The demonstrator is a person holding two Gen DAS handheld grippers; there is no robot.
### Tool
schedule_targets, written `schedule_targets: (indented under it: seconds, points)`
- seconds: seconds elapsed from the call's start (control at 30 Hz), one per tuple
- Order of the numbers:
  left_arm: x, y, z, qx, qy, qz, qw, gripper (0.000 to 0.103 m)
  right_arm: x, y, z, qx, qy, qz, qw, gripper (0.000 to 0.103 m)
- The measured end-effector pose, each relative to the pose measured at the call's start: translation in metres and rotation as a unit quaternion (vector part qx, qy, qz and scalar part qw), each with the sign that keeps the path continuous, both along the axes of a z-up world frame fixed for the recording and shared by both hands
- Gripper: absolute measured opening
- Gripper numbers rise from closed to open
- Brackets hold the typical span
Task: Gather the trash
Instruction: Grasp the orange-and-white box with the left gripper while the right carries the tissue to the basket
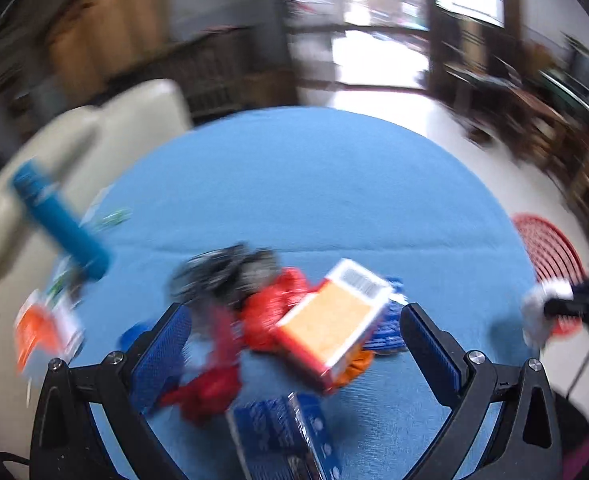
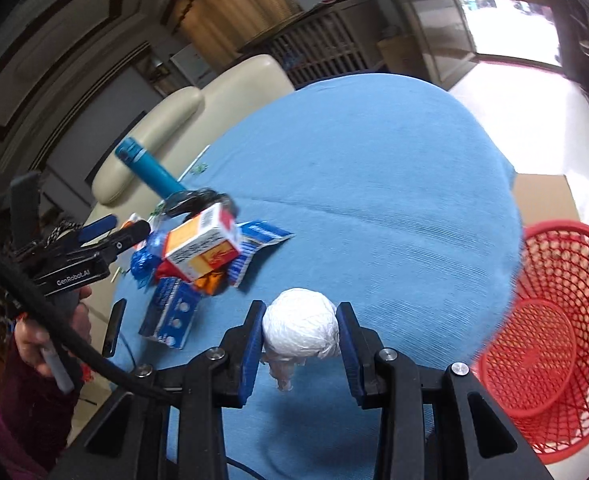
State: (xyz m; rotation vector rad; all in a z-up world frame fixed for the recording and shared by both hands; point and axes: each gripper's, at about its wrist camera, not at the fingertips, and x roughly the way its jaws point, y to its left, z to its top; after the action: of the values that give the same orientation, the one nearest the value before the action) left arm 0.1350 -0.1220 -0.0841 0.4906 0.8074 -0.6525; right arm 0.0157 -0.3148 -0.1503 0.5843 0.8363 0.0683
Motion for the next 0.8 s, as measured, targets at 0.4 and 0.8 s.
schedule_targets:
  seconds: [0.4, 0.8]
  points:
    - [0.026, -0.039, -0.055, 0.078, 0.077, -0.088, 0.9901, 0.072, -0.031, -0.046, 0.003, 0.0, -0.006, -0.059, 0.998, 0.039]
    - [-0.03, -0.041, 0.0, 0.021, 0.035, -0.087, 0.9954, 0.047, -0.102, -0.115, 0.008, -0.007, -0.028, -0.177, 0.984, 0.039]
